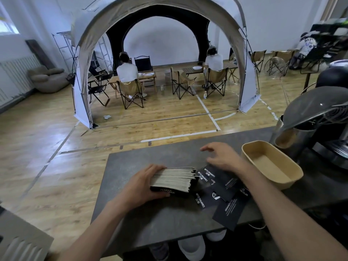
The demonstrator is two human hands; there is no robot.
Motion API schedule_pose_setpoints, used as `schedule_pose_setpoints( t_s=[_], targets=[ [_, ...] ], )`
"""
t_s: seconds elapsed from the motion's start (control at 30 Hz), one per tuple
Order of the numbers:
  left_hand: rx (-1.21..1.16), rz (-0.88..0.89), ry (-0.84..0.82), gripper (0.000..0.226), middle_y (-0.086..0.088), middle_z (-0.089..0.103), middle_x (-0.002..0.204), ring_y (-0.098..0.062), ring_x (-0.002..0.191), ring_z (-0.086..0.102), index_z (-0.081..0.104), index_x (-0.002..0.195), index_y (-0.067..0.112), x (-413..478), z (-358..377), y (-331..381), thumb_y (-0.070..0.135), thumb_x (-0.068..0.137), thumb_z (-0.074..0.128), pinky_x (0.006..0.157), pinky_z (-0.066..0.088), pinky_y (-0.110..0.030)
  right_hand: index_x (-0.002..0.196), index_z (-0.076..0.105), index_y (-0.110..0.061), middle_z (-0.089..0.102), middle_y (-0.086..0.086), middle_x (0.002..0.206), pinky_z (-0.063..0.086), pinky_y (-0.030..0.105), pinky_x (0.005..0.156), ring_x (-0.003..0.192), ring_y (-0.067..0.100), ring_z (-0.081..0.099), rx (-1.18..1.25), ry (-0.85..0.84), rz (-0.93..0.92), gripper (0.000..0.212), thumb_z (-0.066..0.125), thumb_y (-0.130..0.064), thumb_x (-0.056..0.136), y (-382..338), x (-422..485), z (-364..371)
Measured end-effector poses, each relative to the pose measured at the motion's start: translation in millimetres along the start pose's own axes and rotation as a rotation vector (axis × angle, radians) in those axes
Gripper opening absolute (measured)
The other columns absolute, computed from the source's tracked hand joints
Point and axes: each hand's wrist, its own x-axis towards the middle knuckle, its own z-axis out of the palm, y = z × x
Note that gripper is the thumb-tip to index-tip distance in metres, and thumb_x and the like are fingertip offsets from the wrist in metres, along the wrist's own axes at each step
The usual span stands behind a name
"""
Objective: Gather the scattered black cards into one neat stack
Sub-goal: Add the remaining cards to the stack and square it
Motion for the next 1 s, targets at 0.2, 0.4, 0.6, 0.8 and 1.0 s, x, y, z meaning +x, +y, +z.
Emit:
schedule_pose_setpoints(
  t_s=[0.2, 0.4, 0.6, 0.8, 1.0],
  targets=[
    [-0.006, -0.014, -0.011, 0.082, 0.023, 0.056, 0.127, -0.003, 0.115, 0.058, 0.05, 0.137, 0.041, 1.0, 1.0, -2.5, 0.071, 0.067, 0.081, 0.101, 0.05, -0.032, 0.114, 0.076, -0.028, 0.074, -0.008, 0.109, 0.056, 0.027, 0.087, 0.099, 0.013, 0.069, -0.284, -0.294, 0.095, 0.053, 0.089, -0.013, 0.064, 28.0, 17.9, -25.6],
    [-0.009, -0.015, -0.014, 0.084, 0.025, 0.054, 0.127, -0.003, 0.115, 0.057, 0.049, 0.138, 0.043, -0.3, -1.4, 0.8, 0.073, 0.066, 0.08, 0.101, 0.051, -0.036, 0.094, 0.075, -0.019, 0.068, -0.005, 0.084, 0.048, 0.025, 0.075, 0.081, 0.013, 0.063, 0.031, -0.077, 0.025, 0.025, 0.09, -0.017, 0.073, 18.7, 32.4, -19.9],
    [-0.026, -0.017, 0.017, 0.134, 0.019, 0.009, 0.171, -0.006, 0.153, 0.029, 0.003, 0.164, 0.036, -0.8, 0.7, -2.5, 0.07, 0.064, 0.086, 0.121, 0.032, -0.031, 0.103, 0.08, -0.015, 0.078, -0.005, 0.092, 0.052, 0.017, 0.079, 0.083, 0.002, 0.069, 0.309, -0.074, -0.172, 0.014, 0.075, -0.019, 0.091, -41.2, 9.2, 6.5],
    [0.031, -0.004, 0.002, 0.09, 0.025, 0.054, 0.133, -0.002, 0.12, 0.057, 0.044, 0.142, 0.044, 1.1, 0.9, -2.4, 0.076, 0.066, 0.079, 0.104, 0.05, -0.036, 0.129, 0.067, -0.01, 0.074, 0.005, 0.121, 0.052, 0.039, 0.105, 0.113, 0.02, 0.069, 0.269, -0.15, -0.06, 0.036, 0.07, -0.018, 0.094, -25.3, 14.9, 0.1],
    [0.005, -0.023, -0.001, 0.083, 0.024, 0.056, 0.126, 0.0, 0.114, 0.056, 0.049, 0.133, 0.042, 3.4, 0.4, -4.4, 0.073, 0.064, 0.082, 0.097, 0.045, -0.023, 0.113, 0.073, -0.022, 0.07, -0.008, 0.106, 0.057, 0.029, 0.084, 0.095, 0.015, 0.068, -0.174, -0.312, 0.112, 0.067, 0.099, -0.035, 0.053, 4.2, 17.5, -4.3]
  ],
)
